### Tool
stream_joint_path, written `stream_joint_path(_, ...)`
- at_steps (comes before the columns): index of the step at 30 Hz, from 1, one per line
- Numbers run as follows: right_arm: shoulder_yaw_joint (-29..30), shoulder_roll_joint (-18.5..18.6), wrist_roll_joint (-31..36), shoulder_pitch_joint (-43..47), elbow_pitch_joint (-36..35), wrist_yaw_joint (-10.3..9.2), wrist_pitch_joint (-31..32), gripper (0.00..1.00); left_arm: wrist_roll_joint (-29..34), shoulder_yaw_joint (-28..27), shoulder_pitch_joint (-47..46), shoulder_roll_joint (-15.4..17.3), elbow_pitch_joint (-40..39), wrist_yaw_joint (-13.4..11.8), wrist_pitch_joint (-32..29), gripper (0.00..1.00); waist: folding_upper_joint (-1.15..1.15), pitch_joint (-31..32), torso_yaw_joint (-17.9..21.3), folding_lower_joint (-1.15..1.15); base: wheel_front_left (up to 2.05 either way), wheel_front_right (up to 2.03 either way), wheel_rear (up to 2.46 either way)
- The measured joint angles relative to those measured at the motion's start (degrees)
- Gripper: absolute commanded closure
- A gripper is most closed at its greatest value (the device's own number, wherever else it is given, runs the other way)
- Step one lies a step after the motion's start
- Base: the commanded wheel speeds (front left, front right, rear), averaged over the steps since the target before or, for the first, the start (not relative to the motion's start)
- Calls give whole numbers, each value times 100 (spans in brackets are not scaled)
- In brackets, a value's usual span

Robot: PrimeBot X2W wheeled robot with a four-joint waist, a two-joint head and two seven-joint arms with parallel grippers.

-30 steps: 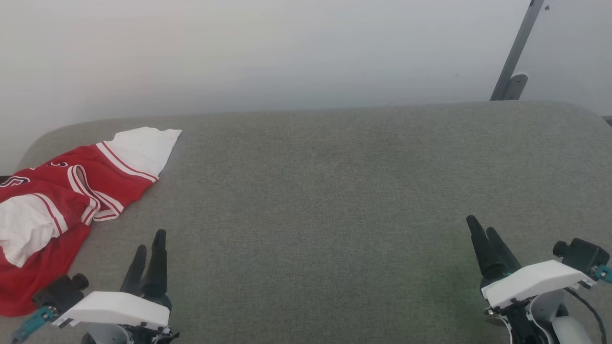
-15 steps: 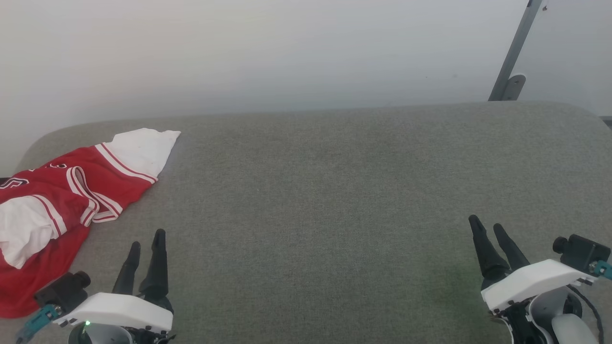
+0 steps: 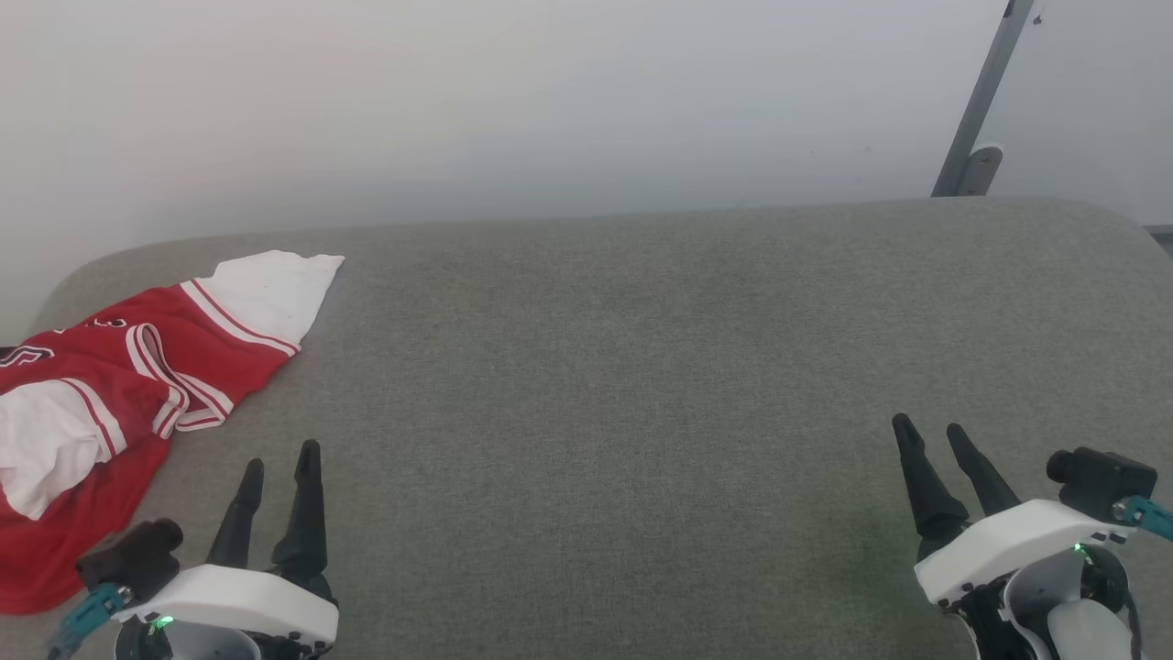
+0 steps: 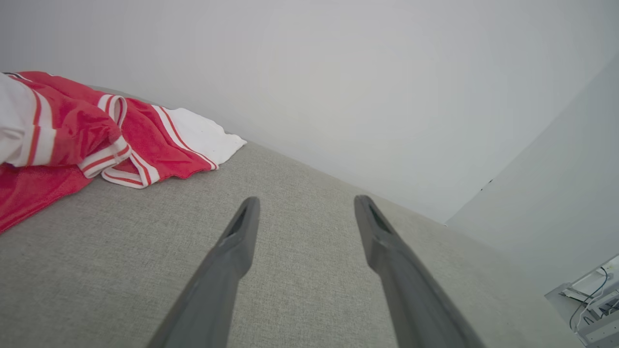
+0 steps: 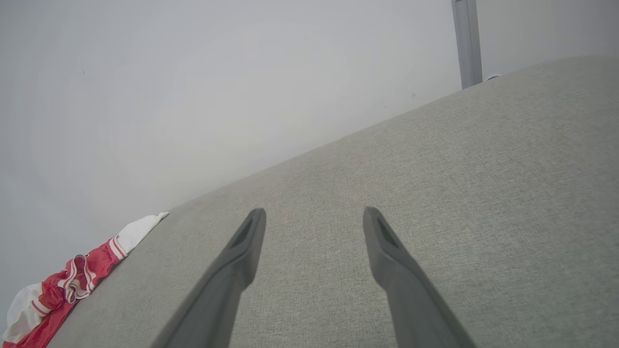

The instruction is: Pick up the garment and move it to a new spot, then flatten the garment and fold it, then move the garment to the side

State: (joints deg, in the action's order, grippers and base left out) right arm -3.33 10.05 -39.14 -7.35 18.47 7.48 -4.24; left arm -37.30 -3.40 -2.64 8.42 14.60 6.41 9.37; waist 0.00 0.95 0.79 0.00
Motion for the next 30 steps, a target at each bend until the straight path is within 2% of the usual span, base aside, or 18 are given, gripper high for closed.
stream_joint_path(30,-200,129,1313,-65,14,0,-327,0,1339,-65,25,23,27,66,382,0,0,67,27,0,0,0,0)
